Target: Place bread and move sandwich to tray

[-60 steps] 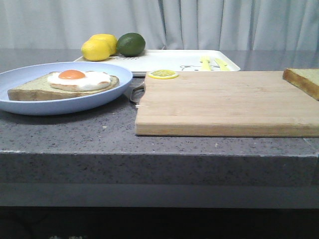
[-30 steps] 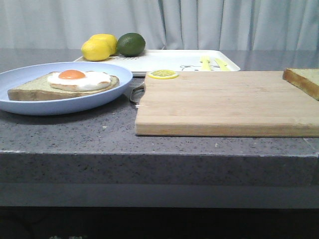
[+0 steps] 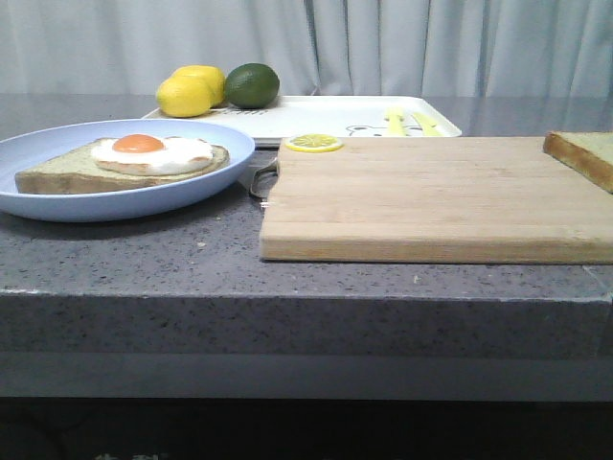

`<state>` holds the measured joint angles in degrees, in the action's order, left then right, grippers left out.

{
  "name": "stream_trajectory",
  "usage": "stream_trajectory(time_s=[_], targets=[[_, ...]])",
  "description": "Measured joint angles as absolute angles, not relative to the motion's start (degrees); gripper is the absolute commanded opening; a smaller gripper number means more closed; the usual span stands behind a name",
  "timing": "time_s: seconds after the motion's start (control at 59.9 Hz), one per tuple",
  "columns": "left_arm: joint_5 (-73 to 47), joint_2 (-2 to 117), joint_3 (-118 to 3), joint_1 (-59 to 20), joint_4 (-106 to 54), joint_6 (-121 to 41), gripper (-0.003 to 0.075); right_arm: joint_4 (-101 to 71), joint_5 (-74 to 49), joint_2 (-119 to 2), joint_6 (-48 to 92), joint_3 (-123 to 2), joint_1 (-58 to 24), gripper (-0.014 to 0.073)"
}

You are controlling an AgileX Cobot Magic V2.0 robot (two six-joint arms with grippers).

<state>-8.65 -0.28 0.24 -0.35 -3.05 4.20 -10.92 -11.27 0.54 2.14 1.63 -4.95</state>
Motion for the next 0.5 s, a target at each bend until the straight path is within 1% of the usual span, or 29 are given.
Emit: stream_trajectory(time_s=[0.234, 0.501], targets=[[-7.6, -0.3, 0.2, -0.4, -3.0, 4.2, -0.002, -10.9, -11.3, 0.5, 2.1, 1.6, -4.9, -0.006], [2.8, -0.3, 0.2, -0.4, -3.4, 4.2, -0.002, -13.7, -5.9, 0.5, 2.1, 1.4, -4.9, -0.006]])
